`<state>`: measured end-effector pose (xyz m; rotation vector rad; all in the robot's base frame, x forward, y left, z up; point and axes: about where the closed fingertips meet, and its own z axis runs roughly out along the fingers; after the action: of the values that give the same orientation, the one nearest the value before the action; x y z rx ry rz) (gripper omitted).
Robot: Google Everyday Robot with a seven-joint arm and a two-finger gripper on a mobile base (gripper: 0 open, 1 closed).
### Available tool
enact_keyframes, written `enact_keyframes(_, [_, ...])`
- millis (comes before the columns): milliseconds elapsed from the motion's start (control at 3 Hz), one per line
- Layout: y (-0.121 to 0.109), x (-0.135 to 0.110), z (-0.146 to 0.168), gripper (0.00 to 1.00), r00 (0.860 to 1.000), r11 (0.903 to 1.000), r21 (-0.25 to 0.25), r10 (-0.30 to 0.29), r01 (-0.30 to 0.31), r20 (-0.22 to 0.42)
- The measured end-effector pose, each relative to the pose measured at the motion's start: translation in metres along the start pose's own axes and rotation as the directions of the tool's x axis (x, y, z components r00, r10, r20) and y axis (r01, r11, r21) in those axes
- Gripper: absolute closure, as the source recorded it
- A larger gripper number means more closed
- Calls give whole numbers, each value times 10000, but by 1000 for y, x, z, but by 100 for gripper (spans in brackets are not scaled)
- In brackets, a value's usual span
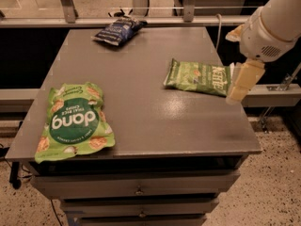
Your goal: Move green jalapeno chip bag near blue chip bag
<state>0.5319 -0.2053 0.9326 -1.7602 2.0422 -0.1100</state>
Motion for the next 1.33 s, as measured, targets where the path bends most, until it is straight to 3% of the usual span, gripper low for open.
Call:
enact_keyframes(333, [-20,4,44,0,9971,9979,-224,611,-601,463])
enact_keyframes(1000, [-45,6,115,0,9730,9789,-796,1967,-1880,1211])
enact_keyframes(1333, [-52,3,134,18,9607,9678,-1054,2417,-2285,1364])
